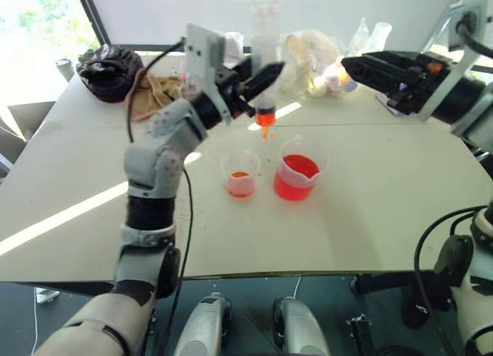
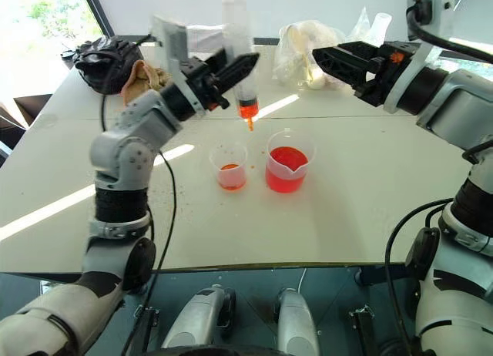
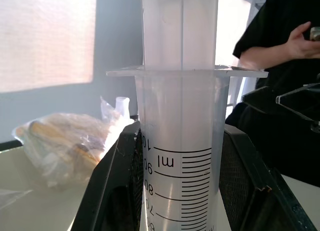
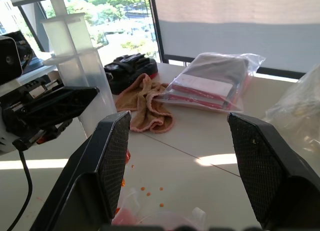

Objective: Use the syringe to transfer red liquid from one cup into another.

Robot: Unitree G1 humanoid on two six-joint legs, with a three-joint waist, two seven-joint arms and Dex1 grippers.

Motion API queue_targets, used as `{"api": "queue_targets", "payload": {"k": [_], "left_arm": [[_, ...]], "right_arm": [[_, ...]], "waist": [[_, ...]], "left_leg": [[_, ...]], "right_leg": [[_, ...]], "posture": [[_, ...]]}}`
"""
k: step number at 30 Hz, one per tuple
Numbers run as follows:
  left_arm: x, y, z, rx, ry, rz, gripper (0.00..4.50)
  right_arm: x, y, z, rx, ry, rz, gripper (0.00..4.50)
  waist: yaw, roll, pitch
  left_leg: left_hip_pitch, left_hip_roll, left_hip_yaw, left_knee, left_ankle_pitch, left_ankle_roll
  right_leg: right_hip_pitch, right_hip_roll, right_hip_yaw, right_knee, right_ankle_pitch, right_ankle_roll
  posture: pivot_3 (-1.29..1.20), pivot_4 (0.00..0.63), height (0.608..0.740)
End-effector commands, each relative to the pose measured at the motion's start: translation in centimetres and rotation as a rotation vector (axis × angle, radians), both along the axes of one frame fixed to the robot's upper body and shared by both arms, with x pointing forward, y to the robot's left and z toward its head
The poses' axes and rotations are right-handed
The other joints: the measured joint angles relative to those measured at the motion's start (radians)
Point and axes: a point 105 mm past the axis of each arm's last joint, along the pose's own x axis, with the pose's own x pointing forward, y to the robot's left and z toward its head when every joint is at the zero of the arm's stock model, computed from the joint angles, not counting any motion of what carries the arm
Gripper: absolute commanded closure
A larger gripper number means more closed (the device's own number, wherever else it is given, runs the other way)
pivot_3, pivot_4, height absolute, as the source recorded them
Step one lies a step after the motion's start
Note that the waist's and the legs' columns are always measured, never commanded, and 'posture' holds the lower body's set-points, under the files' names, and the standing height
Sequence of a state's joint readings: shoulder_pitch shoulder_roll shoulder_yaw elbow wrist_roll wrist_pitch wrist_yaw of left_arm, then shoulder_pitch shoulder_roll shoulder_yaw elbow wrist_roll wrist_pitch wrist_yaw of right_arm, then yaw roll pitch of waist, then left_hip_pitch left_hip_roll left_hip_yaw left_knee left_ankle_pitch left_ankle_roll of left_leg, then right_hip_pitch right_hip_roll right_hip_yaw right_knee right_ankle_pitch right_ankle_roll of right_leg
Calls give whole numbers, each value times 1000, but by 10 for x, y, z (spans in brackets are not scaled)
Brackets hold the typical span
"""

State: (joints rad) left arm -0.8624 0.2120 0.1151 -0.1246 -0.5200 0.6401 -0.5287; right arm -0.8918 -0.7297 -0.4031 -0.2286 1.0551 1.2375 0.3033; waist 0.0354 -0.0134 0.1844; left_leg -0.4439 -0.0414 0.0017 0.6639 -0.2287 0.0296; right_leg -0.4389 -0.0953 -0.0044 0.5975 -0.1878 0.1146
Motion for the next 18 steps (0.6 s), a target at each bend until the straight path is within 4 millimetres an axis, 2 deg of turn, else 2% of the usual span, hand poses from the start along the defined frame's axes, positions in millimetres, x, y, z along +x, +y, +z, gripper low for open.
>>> {"api": "queue_targets", "payload": {"k": [1,5,7,18], "left_arm": [[-11,7,-4,17,-14,8,3009],[-13,9,-33,66,23,44,3009],[-12,9,-42,82,25,59,3009],[-11,6,-56,110,6,70,3009]], "right_arm": [[-4,4,16,16,-65,28,1324],[-2,12,17,14,-63,66,1324],[-1,17,16,6,-58,88,1324],[-7,54,14,-53,-19,240,1324]], "waist": [[1,0,0],[1,0,0],[2,0,0],[-1,0,0]], "left_leg": [[0,0,0,0,0,0],[0,0,0,0,0,0],[0,0,0,0,0,0],[0,0,0,0,0,0]], "right_leg": [[0,0,0,0,0,0],[0,0,0,0,-1,-2],[0,0,0,0,-1,-2],[-1,-2,0,0,-1,-2]], "posture": [[0,150,740],[0,150,740],[0,150,740],[0,150,740]]}}
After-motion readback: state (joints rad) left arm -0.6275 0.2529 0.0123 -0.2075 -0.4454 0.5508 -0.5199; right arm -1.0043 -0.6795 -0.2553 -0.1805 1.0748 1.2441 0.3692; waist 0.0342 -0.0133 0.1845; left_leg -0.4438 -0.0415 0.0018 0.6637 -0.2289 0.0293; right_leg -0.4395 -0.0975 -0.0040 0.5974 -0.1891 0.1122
